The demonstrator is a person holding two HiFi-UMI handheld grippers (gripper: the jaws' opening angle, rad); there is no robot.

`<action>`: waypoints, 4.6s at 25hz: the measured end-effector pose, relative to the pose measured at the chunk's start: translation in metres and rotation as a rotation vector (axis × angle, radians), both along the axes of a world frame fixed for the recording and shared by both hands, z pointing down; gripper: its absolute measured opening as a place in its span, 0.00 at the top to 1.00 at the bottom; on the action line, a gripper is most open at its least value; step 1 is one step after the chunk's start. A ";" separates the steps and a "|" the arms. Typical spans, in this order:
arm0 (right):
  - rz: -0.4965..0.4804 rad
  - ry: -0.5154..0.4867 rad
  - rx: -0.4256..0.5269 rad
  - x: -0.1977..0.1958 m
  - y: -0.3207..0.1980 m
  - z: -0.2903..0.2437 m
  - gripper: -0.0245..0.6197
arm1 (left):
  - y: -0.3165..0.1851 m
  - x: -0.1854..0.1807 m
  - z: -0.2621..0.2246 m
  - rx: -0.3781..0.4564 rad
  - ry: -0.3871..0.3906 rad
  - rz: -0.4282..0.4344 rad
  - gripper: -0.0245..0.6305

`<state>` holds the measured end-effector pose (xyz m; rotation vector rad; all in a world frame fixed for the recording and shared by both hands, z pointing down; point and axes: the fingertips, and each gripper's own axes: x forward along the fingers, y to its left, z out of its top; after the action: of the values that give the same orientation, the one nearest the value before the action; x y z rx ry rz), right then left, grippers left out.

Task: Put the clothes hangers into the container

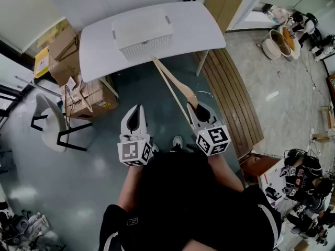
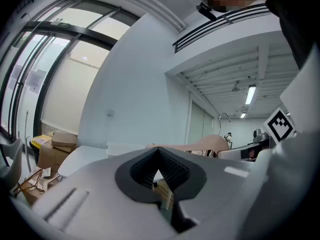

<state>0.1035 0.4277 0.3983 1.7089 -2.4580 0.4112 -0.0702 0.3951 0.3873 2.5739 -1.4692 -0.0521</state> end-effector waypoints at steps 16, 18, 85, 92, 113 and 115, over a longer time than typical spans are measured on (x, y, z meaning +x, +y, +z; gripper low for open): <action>0.001 -0.013 -0.001 0.004 0.008 -0.001 0.86 | 0.008 0.005 0.002 -0.005 -0.001 0.000 0.96; -0.001 -0.021 0.001 0.006 0.009 -0.001 0.86 | 0.009 0.006 0.003 -0.006 -0.001 -0.001 0.96; -0.072 -0.007 -0.050 -0.002 -0.277 0.009 0.86 | -0.276 0.010 0.012 -0.036 0.020 -0.010 0.96; -0.053 0.007 -0.045 -0.028 -0.306 0.010 0.86 | -0.309 -0.021 0.019 -0.048 0.032 0.003 0.96; -0.082 0.012 -0.017 -0.047 -0.341 0.000 0.86 | -0.335 -0.044 0.022 -0.052 0.045 -0.028 0.96; -0.092 0.004 -0.015 -0.044 -0.346 0.001 0.86 | -0.338 -0.041 0.022 -0.056 0.045 -0.043 0.96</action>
<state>0.0598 0.0818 0.3988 1.5818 -2.5124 0.4139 -0.1115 0.0571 0.4096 2.4805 -1.4887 -0.0727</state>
